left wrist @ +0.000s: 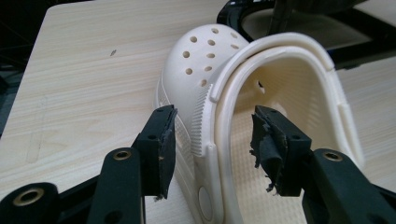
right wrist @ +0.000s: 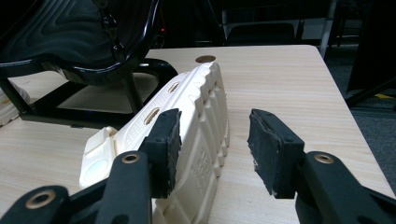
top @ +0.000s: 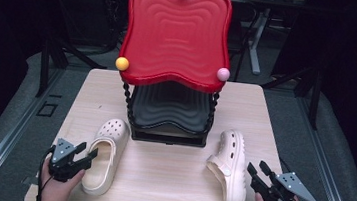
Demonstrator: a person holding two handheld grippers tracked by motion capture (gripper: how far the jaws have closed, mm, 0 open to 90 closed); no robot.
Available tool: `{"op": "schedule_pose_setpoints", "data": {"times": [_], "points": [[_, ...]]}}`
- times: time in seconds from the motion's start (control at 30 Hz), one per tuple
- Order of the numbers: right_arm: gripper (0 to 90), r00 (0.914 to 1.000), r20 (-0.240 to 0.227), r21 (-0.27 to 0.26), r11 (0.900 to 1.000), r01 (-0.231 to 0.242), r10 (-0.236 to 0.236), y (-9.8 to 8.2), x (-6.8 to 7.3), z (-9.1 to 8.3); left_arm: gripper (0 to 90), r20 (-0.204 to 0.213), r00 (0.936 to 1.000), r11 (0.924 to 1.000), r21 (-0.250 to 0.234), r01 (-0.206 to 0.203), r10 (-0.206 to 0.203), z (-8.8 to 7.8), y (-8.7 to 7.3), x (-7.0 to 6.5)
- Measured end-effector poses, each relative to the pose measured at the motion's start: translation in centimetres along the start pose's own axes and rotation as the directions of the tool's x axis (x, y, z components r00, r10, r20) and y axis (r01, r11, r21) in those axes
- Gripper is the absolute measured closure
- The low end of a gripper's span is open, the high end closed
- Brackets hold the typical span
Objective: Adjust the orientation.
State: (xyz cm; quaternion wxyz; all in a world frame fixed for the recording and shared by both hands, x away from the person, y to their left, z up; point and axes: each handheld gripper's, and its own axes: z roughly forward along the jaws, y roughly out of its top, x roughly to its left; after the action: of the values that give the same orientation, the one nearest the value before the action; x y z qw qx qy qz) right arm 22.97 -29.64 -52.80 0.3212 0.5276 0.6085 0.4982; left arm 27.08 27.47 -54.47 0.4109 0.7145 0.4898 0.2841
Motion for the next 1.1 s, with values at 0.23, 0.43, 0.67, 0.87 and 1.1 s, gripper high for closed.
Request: {"op": "schedule_pose_setpoints", "data": {"times": [0.23,0.43,0.67,0.87,1.1], "points": [[52.9,1.0000,0.006,-0.002,1.000,-0.007,0.007,-0.1,-0.2,-0.3,54.5,-0.009,0.9999,0.9994,0.033,-0.006,0.006,1.0,0.0,-0.2],[53.0,0.9999,0.010,-0.005,1.000,-0.012,0.012,-0.1,-0.2,-0.6,66.6,-0.044,0.9988,0.9988,0.045,-0.020,0.022,1.4,0.4,-0.5],[53.0,0.9996,0.020,-0.006,1.000,-0.021,0.022,-0.3,-0.4,-0.9,70.7,-0.050,0.9988,0.9985,0.055,0.006,-0.003,1.5,0.6,-0.3],[53.0,0.9995,0.022,-0.011,1.000,-0.024,0.024,-0.3,-0.4,-0.9,72.6,-0.058,0.9977,0.9959,0.081,0.040,-0.035,1.0,0.8,-0.7],[59.9,0.9998,0.014,0.000,1.000,-0.010,0.010,0.1,0.0,-0.7,72.9,-0.050,0.9966,0.9917,0.107,0.070,-0.065,-0.3,0.4,-1.8]]}}
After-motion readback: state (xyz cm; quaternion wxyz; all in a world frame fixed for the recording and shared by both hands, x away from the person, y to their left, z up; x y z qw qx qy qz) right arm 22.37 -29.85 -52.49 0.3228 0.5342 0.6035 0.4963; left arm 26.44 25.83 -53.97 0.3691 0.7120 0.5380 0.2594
